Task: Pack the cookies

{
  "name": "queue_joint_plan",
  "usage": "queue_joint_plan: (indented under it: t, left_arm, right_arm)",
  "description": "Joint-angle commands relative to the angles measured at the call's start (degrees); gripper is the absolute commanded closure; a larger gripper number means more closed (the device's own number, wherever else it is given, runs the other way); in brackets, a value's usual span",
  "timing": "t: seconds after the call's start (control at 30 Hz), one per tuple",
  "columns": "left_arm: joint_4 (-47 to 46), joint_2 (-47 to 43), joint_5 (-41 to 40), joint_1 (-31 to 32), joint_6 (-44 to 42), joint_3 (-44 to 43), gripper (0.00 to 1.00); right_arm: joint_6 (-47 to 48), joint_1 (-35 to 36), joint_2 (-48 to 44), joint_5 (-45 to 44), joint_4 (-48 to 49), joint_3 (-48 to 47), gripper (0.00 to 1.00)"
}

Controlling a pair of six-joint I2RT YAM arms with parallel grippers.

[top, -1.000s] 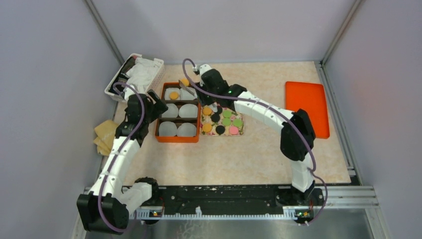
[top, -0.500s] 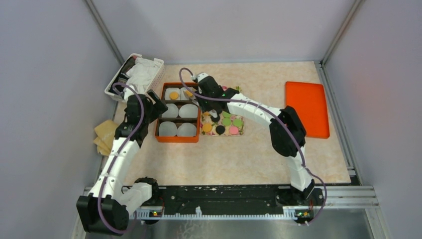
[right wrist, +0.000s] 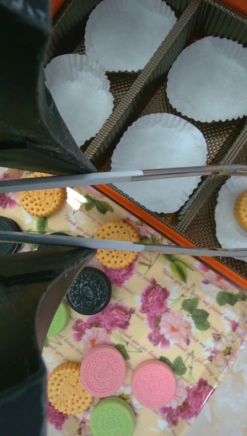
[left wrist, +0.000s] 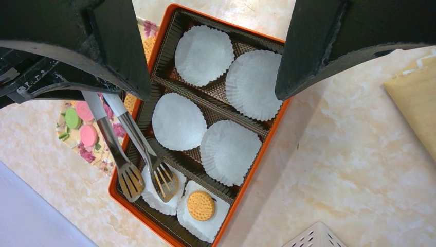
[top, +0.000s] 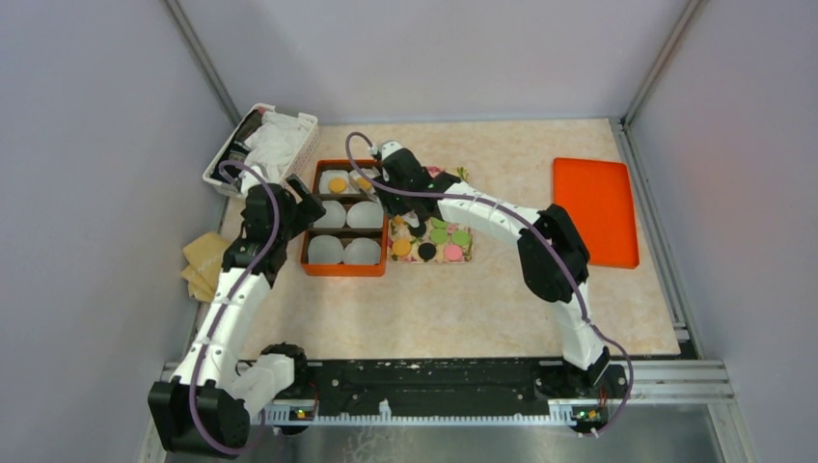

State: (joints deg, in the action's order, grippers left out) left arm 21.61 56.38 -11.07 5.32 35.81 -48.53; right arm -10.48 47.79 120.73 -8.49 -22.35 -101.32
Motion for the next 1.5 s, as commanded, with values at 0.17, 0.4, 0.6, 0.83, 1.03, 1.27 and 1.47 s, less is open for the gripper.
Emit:
queue_joint_plan:
  t: [0.17,0.4,0.6,0.83,1.03,1.27,1.47]
  left_arm:
    - [-3.4,-1.8,2.5,-0.3,-1.5,1.5,0.03]
    - [-3.9,-2.5,2.7,-0.3,-1.9,1.4,0.04]
    - [-4.3,-2.6,3.3,-0.3,-1.4,1.5,0.04]
    - [-3.7,-1.7,5.1,-0.3,-0.7,1.1,0.04]
    - [-5.6,-0.9,8.3,-0.3,-0.2,2.1,0.04]
    - [-4.7,0.0,10.1,-0.3,0.3,1.5,0.05]
    - [-4.2,-1.2,8.7,-0.3,-0.3,1.8,0.04]
  right_arm:
    - [0.8,0.2,-2.6,-0.7,3.8,-2.7,0.51]
    - [1.1,1.6,-12.2,-1.9,6.9,3.2,0.56]
    - [1.1,2.9,-22.2,-3.2,6.3,9.2,0.57]
    - [-0.1,2.9,-33.5,-7.1,3.9,24.4,0.56]
    - [-0.3,2.9,-40.0,-7.2,5.4,36.6,0.56]
    - [0.7,3.0,-37.2,-6.6,9.0,40.1,0.57]
    - [1.9,2.9,-33.2,-5.3,10.6,38.2,0.56]
